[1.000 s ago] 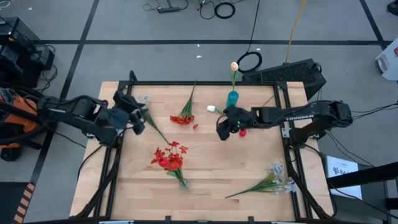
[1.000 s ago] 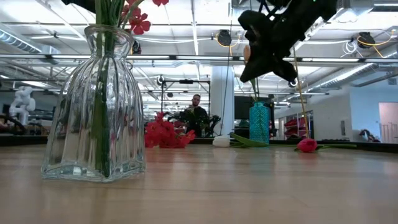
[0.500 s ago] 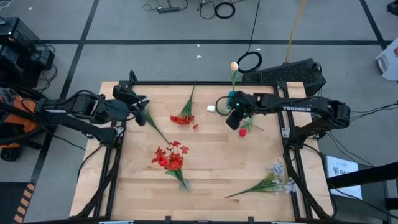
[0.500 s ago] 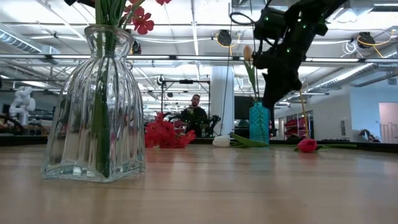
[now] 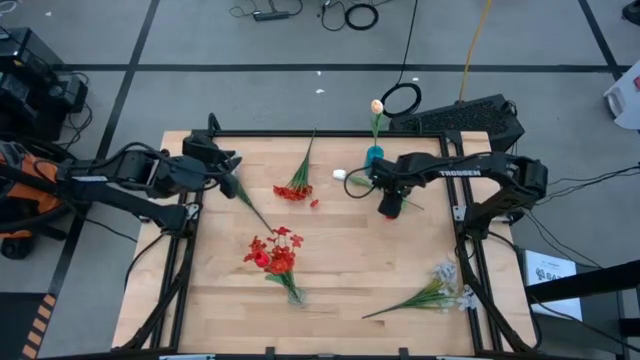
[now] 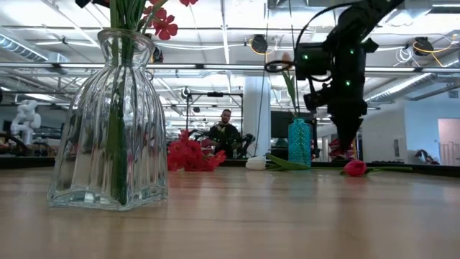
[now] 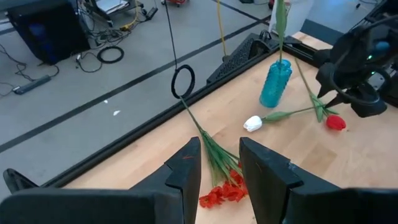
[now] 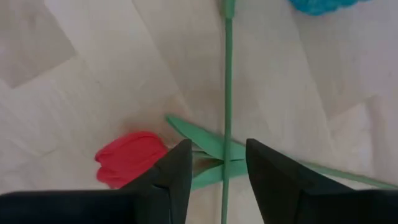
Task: Sort flowers into vase by color
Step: Put the white flower into the blue vase
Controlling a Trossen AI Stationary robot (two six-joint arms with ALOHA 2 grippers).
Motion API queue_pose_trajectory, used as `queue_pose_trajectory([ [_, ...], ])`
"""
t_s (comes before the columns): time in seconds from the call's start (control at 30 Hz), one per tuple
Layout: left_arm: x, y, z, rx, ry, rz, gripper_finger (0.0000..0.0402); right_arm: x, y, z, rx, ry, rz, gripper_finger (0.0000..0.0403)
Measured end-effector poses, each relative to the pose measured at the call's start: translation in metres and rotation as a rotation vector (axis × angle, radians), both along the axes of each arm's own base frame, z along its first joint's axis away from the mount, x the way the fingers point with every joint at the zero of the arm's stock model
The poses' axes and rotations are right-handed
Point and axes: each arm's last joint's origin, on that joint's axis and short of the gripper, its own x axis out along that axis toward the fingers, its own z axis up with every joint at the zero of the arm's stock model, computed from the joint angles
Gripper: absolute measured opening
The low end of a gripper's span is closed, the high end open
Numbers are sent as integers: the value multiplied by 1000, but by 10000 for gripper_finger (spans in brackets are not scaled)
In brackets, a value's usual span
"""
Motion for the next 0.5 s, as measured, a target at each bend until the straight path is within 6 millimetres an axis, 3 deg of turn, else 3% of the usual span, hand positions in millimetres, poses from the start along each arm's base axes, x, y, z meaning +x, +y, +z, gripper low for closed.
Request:
queue_pose_trajectory([
  [0.27,6,-1,-3,-13,8,13,115,-20,-8,-35,65,-44,-70,143],
  [0.5,14,-1,-7,-11,38,13,115,-20,-12,-43,61,-138,-129,134],
])
